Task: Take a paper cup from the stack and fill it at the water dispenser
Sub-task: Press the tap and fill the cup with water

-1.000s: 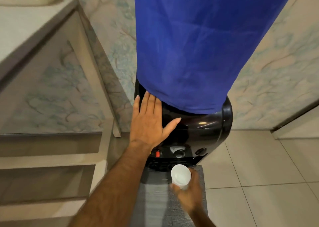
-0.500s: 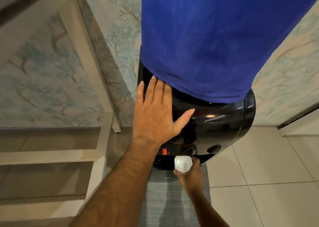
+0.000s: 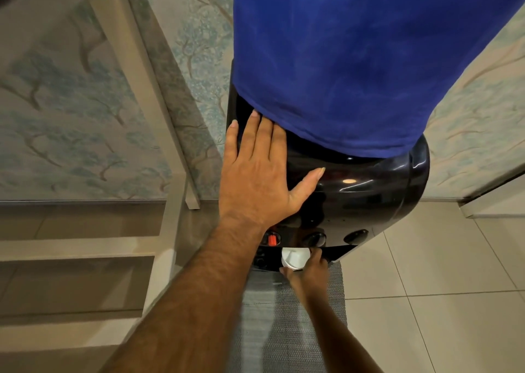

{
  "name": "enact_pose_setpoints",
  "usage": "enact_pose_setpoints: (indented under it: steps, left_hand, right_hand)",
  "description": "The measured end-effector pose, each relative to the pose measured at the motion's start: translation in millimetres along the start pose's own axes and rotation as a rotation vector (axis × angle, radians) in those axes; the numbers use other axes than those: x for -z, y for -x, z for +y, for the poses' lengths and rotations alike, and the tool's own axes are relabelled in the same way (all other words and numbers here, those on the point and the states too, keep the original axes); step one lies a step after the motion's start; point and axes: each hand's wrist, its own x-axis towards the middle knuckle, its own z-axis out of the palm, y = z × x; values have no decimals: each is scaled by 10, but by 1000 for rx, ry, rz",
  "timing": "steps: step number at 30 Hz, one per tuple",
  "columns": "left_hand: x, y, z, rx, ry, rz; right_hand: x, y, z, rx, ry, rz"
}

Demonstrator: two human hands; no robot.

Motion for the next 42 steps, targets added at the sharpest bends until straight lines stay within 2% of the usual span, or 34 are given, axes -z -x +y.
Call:
enact_pose_setpoints:
  steps: [3,6,8,13,17,26,42]
  left_hand:
    - [0,-1,4,2,7,9]
    - [7,-4,1,2,3,10]
    - [7,-5,-2,1,2,11]
    - [8,2,9,-1,-2,15]
    - [15,1,10,1,-2,4]
    - [19,1,10,-1,-14,3]
    - [15,-3,14,4,6,-8]
  right_hand:
    - [12,31,69,0,-13,-18]
    - [89,112,122,23,-153,-10]
    - [204,247,72,62,-312,47]
    - [603,601,-181,-94,-822,69]
    - [837,640,-480,-164,-990,32]
    - [917,508,-723,-229,-976,-12]
    - [984,381,-878,-314,-957,25]
